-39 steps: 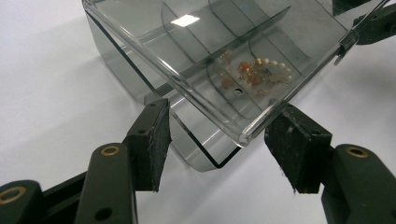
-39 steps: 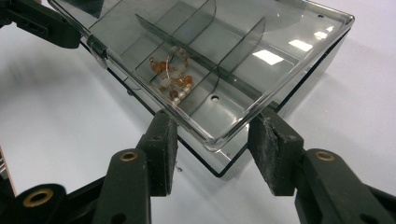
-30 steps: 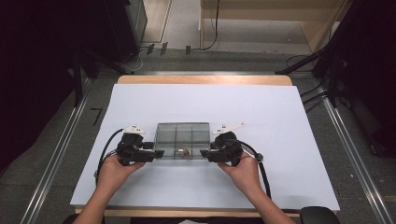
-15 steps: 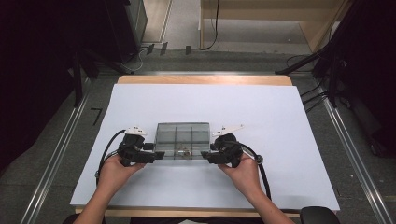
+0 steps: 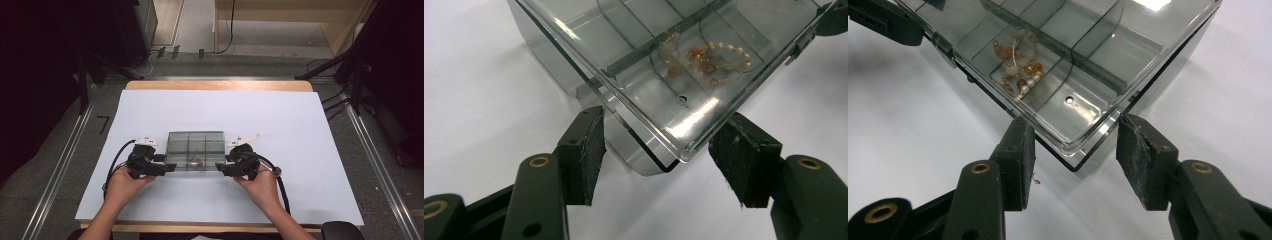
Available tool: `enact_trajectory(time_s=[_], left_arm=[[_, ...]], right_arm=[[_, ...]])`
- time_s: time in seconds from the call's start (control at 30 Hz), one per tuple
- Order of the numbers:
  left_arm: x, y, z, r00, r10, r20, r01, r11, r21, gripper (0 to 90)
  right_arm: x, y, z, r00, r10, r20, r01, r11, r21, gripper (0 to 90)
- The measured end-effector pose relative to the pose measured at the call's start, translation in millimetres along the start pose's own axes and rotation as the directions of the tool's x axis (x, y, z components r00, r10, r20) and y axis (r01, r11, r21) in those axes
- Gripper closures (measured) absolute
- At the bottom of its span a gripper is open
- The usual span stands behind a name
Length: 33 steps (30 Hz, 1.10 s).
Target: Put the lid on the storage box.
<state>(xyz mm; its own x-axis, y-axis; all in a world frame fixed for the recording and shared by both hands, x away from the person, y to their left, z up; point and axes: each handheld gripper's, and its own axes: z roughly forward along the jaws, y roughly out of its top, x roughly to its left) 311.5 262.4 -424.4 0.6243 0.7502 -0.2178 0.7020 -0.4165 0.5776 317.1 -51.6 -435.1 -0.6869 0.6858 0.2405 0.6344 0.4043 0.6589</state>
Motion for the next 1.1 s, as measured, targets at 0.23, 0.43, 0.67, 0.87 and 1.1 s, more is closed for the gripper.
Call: enact_trajectory(time_s=[0.23, 0.43, 0.67, 0.87, 1.1], left_arm=[[0.5, 0.0, 1.1, 1.0000, 0.001, 0.005, -0.001, 1.0000, 0.002, 39.7], [1.3, 0.2, 1.5, 0.9999, 0.002, 0.011, -0.002, 1.0000, 0.005, 38.9], [0.5, -0.3, 2.3, 0.9999, 0.011, 0.010, -0.011, 0.9998, 0.015, 38.3], [0.2, -0.8, 2.7, 0.9999, 0.013, 0.009, -0.013, 0.9998, 0.016, 38.1], [-1.0, -2.8, 3.0, 0.9999, 0.011, 0.008, -0.012, 0.9998, 0.019, 39.1]], right_arm=[[-1.4, -1.4, 1.0, 1.0000, 0.007, 0.000, -0.007, 1.000, 0.005, 51.5], [-2.4, -2.5, 1.2, 0.9998, 0.016, -0.008, -0.015, 1.000, 0.005, 51.7], [-2.1, -3.9, 1.6, 0.9998, 0.014, -0.011, -0.014, 1.000, 0.011, 52.0], [-1.0, -4.7, 1.9, 0.9999, 0.012, -0.009, -0.012, 1.000, 0.015, 51.9], [-0.1, -5.5, 2.8, 1.0000, 0.004, -0.008, -0.003, 1.000, 0.025, 51.2]])
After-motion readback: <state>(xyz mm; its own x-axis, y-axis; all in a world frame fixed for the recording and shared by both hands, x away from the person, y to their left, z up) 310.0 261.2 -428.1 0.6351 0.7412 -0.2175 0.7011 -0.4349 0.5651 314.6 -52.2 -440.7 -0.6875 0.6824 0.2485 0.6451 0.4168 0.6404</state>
